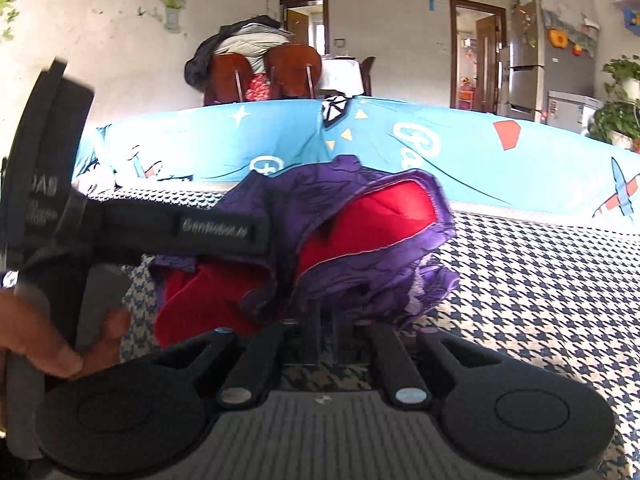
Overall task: Fold clothes
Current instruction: 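Lift the jacket with both grippers and bring them toward each other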
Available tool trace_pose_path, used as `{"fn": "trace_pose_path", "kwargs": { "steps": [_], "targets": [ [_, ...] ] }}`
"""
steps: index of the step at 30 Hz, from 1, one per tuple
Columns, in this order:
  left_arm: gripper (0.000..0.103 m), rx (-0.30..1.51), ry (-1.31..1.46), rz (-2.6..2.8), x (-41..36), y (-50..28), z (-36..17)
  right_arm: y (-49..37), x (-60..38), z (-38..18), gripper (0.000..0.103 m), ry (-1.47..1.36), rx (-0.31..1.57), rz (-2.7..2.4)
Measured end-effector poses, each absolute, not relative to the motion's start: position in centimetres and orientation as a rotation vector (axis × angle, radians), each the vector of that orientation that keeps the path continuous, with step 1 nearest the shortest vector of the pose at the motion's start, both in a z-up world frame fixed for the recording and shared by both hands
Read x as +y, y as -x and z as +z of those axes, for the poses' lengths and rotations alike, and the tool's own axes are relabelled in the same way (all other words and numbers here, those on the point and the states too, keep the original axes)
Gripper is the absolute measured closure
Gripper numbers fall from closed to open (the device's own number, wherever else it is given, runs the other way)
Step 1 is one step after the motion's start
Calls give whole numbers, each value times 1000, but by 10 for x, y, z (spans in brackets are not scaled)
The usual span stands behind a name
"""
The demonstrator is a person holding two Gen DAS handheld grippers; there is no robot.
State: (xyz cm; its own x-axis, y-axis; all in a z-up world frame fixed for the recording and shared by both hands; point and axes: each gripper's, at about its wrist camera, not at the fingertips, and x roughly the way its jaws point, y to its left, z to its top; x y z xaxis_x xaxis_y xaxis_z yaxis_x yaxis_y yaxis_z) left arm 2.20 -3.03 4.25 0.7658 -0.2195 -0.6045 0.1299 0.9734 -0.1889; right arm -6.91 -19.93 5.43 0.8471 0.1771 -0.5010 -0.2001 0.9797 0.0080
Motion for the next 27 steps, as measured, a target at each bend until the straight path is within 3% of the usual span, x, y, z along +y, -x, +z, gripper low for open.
{"fn": "trace_pose_path", "kwargs": {
  "steps": [3,9,17,27],
  "targets": [
    [36,681,123,-132,-23,-22,39,64,-208,55,64,-1,546,177],
    [39,723,116,11,-2,-23,31,54,-218,58,45,-79,573,156],
    [49,846,167,233,47,-36,9,47,-221,55,37,-96,631,136],
    [44,747,260,233,72,-20,31,46,-218,61,32,-117,616,157]
  ]
}}
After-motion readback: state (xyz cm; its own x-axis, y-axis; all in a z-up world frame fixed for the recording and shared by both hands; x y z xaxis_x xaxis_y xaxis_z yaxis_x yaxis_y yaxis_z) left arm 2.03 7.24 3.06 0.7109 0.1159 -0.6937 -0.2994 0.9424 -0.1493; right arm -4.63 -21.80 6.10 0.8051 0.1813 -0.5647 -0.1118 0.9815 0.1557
